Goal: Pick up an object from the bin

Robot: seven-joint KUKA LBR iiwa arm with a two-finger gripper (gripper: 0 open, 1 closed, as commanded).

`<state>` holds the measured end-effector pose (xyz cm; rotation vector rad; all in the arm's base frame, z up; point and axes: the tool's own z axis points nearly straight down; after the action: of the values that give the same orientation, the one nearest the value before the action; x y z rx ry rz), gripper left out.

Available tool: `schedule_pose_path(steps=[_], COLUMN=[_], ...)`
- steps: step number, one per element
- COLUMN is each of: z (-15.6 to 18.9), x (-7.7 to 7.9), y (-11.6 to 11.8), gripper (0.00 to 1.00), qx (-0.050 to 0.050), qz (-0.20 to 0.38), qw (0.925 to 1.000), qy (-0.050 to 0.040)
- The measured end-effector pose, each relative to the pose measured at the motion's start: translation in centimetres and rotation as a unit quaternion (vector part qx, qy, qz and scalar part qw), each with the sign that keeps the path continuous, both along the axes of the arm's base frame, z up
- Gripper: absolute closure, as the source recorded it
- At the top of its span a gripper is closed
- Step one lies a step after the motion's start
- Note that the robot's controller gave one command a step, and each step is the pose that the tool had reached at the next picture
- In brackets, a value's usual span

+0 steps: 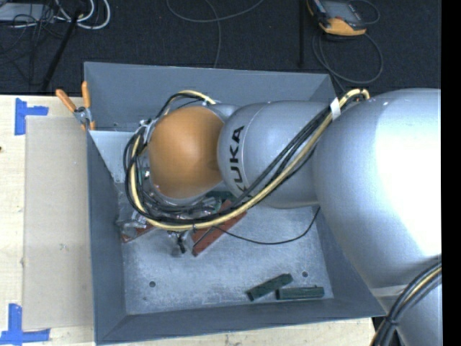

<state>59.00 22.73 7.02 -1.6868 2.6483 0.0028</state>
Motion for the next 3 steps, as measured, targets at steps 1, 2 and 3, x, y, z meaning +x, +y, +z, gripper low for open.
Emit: schedule_pose_path(steps=[1, 2, 3], z=[9.6, -0.4, 0.0], x=[2.8, 1.8, 0.4], y=[-6.7, -3.5, -10.5], gripper=[0.00, 0.00, 0.00], qx=[-0.001, -0.001, -0.002], qz=[0.009, 0.055, 0.075], qw=[0.9999, 0.9985, 0.9972], qy=[-0.0051, 0.0021, 0.0006])
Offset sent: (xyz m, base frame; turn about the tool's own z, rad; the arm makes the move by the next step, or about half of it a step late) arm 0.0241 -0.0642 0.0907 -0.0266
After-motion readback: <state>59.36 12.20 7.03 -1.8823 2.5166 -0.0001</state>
